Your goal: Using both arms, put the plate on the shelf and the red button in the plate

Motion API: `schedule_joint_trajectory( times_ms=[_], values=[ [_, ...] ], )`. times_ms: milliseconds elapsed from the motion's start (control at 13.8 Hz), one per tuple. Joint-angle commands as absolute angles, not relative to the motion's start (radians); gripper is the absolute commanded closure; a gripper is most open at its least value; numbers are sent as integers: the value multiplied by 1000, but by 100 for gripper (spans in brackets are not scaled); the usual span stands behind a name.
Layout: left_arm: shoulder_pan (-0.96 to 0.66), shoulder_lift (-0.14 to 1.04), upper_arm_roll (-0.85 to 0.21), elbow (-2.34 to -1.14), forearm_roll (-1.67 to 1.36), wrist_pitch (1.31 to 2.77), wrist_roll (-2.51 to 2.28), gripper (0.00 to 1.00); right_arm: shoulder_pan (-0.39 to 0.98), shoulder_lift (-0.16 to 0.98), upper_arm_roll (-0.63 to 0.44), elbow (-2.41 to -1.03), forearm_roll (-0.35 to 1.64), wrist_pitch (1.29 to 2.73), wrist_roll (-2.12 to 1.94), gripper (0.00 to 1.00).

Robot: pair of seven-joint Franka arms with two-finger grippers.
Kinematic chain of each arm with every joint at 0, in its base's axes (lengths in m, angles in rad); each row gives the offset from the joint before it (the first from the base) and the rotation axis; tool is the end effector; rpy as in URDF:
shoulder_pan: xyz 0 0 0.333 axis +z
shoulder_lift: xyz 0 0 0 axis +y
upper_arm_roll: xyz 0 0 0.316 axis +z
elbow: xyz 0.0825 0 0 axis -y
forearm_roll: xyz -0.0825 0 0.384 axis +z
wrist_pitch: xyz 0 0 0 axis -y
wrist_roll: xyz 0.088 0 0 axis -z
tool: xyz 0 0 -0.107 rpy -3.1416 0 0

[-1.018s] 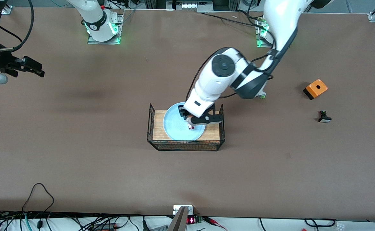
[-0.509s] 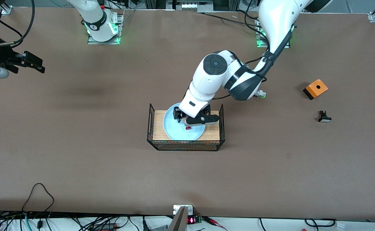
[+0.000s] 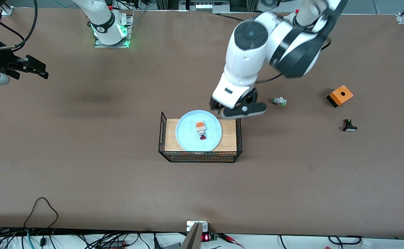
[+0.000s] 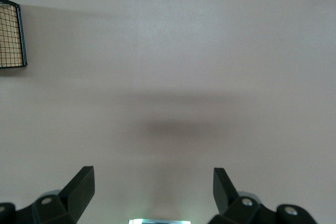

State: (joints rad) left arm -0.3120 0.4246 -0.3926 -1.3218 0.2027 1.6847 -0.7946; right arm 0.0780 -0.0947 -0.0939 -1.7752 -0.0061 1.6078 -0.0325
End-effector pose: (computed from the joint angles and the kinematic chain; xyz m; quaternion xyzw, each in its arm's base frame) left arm 0.5569 -0.3836 0.5051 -0.9986 -0.0465 -0.0030 0.0261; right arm 0.5230 -0.0109 0.5820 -0.9993 -0.0089 0.0365 0.0023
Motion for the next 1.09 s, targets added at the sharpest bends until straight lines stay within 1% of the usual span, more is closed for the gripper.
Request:
schedule_joint_trajectory(
  times_ms=[0, 145, 218, 364, 436, 582, 655, 727, 800, 945, 1018],
  values=[
    [-241, 364, -388, -1298, 225, 1478, -474, 0, 78, -107, -92, -1784, -21, 1618, -44, 0],
    [-157, 336, -390, -1269, 224, 1389, -332, 0, 78, -107, -92, -1782, -20, 1620, -44, 0],
    [-111, 313, -387, -1264, 213, 1372, -281, 0, 78, -107, -92, -1782, -20, 1620, -44, 0],
    [-19, 256, -376, -1298, 190, 1387, -203, 0, 78, -107, -92, -1782, -20, 1620, -46, 0],
    [-17, 203, -301, -1362, 142, 1413, -140, 0, 78, -107, -92, -1782, -20, 1618, -46, 0],
    [-23, 88, -142, -1515, 25, 1532, -27, 0, 77, -106, -92, -1782, -20, 1618, -44, 0],
    [-29, 37, -102, -1598, 20, 1607, 64, 0, 77, -107, -92, -1782, -20, 1618, -44, 0],
    [-29, -4, -95, -1662, 23, 1671, 95, 0, 77, -106, -92, -1782, -20, 1618, -44, 0],
    [-32, -30, -69, -1710, 23, 1699, 92, 0, 78, -107, -92, -1782, -20, 1618, -44, 0],
    [-69, -41, -8, -1721, 23, 1695, 83, 0, 78, -107, -92, -1782, -20, 1618, -44, 0],
    [-69, -41, -3, -1721, 23, 1687, 83, 0, 78, -107, -92, -1782, -20, 1620, -44, 0]
  ],
)
